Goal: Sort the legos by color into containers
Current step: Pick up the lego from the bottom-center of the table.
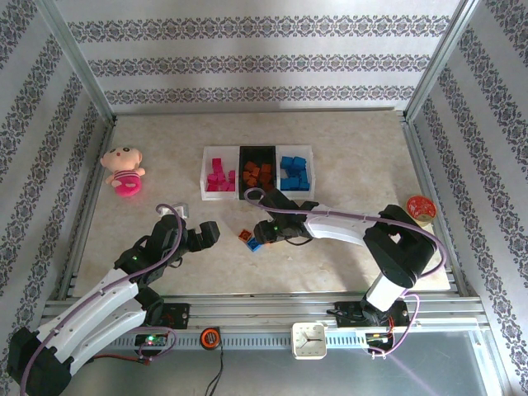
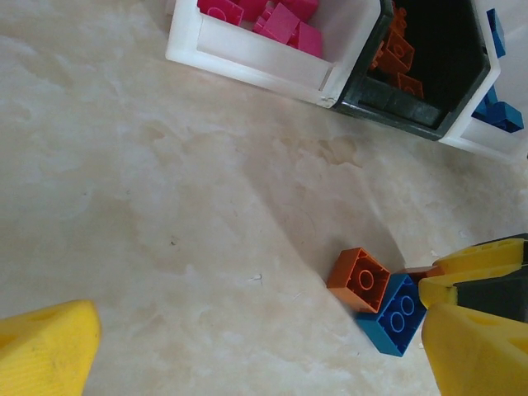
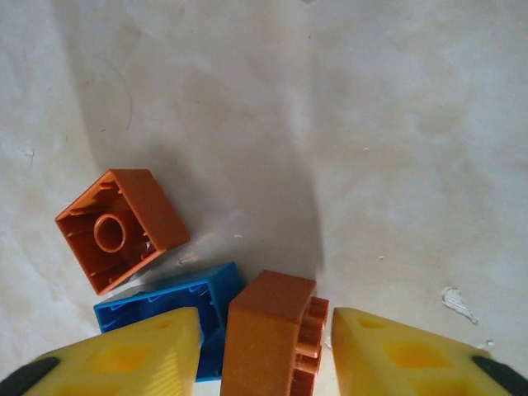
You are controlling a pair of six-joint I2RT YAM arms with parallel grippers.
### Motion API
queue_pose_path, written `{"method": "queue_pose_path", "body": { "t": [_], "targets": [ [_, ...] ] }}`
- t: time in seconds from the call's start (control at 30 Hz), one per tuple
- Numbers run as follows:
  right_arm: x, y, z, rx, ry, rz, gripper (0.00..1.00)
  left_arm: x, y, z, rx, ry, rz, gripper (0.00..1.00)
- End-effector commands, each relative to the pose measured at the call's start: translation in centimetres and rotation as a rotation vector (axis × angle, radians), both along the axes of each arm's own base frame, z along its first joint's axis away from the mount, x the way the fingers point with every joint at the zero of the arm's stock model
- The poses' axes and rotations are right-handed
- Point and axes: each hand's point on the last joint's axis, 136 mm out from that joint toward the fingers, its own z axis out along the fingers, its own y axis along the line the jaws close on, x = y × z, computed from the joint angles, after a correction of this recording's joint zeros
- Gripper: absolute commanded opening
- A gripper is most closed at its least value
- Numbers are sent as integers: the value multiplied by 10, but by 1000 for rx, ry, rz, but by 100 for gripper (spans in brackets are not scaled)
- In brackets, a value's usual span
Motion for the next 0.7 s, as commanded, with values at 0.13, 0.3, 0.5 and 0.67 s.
{"method": "queue_pose_path", "body": {
  "t": [0.13, 0.3, 0.5, 0.67],
  "targets": [
    [-1, -10, -4, -38, -22, -20, 30, 1, 1, -1, -16, -1, 14, 100],
    [1, -23, 6, -45, -55, -43, 29, 1, 1, -1, -13, -1, 14, 100],
    [9, -31, 41, -3, -117, -57, 27, 2, 1, -1, -10, 0, 14, 100],
    [37, -22, 98, 78, -222, -65, 27, 3, 0, 1, -9, -1, 9, 100]
  ]
}}
